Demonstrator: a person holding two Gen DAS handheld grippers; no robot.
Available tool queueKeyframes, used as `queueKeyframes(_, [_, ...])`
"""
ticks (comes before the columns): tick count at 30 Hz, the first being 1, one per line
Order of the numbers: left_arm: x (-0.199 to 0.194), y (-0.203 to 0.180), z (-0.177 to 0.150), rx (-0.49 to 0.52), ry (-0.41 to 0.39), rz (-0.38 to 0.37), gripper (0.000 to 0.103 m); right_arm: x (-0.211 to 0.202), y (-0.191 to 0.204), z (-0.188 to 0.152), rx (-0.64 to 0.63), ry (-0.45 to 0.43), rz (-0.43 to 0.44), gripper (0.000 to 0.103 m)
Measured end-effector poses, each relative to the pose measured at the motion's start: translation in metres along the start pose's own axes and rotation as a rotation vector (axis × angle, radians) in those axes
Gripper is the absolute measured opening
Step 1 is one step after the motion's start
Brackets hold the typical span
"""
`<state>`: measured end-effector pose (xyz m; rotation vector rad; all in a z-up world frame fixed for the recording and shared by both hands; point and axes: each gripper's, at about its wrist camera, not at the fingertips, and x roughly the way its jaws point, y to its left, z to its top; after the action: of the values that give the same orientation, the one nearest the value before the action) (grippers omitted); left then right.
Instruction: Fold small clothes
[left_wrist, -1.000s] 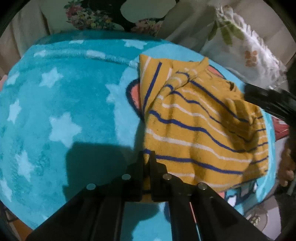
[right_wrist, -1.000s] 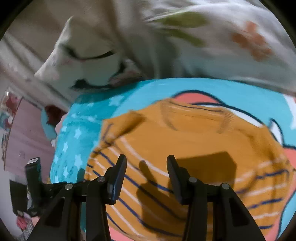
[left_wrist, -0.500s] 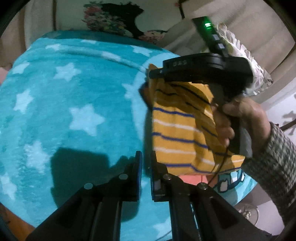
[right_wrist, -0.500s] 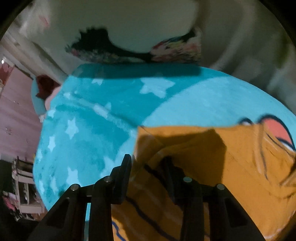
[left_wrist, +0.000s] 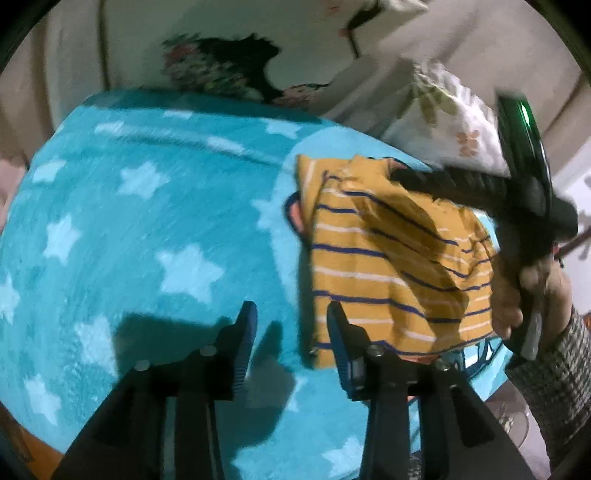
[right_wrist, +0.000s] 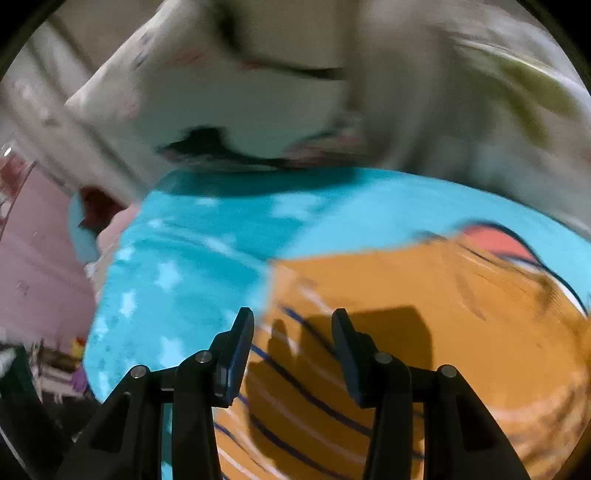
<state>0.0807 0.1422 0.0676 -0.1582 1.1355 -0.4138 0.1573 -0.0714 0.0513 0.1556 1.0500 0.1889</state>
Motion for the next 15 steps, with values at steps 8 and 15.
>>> queueKeyframes(8, [0.013,-0.013,0.001,0.066,0.042,-0.032,0.044,-0.077,-0.188,-0.105,0.464,-0.036,-0.206,0.045])
queueKeyframes(15, [0.028,-0.021,0.000,0.123,0.091,-0.034,0.054,-0.134,-0.235,-0.143,0.622,-0.139,-0.302,0.046])
